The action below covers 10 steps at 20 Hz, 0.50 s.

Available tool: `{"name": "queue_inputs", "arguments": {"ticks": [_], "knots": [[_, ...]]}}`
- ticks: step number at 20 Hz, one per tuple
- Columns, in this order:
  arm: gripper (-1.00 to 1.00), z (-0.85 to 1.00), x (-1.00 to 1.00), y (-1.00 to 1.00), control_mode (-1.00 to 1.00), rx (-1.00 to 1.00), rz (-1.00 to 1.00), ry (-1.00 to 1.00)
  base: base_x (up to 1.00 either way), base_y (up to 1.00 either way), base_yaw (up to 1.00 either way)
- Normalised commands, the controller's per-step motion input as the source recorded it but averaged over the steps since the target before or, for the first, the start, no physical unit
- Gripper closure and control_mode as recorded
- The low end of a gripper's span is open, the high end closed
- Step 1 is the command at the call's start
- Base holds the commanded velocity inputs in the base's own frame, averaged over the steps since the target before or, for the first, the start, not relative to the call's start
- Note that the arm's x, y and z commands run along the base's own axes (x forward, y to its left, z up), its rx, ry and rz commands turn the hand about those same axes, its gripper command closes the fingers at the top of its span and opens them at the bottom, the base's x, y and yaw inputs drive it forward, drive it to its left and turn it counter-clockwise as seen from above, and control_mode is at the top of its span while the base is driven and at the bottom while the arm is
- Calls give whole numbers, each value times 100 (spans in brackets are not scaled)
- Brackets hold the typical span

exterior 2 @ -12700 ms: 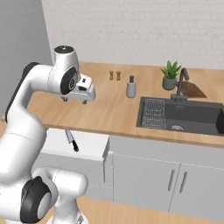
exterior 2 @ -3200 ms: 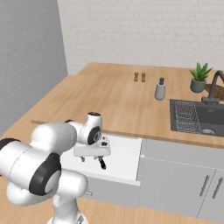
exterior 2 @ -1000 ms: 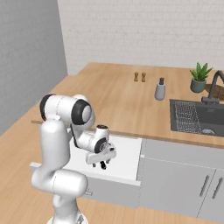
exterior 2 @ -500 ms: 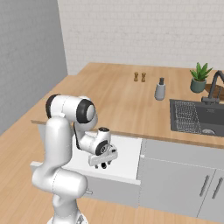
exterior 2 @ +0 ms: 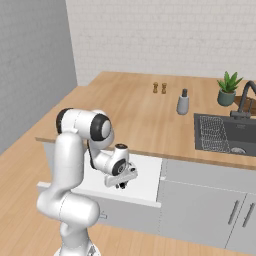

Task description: Pick up the knife from the drawer and place it on the cutting board. Then place the meat from the plate to the cutting board.

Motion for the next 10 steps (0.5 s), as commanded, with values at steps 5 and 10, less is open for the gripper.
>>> {"name": "queue_inputs", "arguments": {"ticks": [5,10], "knots": [[100,-22,-32,0,-100,0,5,0,0,0,0],[100,-20,-38,0,-100,0,11,0,0,0,0]]}}
